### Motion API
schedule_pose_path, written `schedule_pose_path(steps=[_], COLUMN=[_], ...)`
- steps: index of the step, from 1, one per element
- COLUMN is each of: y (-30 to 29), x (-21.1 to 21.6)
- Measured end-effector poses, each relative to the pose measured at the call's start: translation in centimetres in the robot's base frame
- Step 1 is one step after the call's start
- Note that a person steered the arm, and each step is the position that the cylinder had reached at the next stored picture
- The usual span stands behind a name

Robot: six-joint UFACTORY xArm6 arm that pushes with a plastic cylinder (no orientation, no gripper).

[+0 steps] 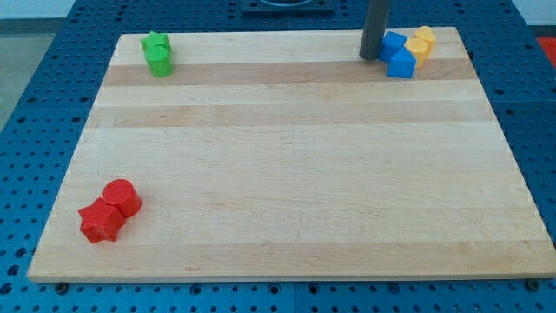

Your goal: Push the green blocks towards the center left

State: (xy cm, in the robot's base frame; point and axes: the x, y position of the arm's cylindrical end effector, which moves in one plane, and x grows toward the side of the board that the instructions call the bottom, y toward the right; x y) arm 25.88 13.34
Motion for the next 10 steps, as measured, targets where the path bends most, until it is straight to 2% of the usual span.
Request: schedule_pose_path(steps=[2, 4, 8, 10], y=[-1.1, -10.8, -26.0, -32.8], x=[0.0, -0.2, -6.6, -6.8])
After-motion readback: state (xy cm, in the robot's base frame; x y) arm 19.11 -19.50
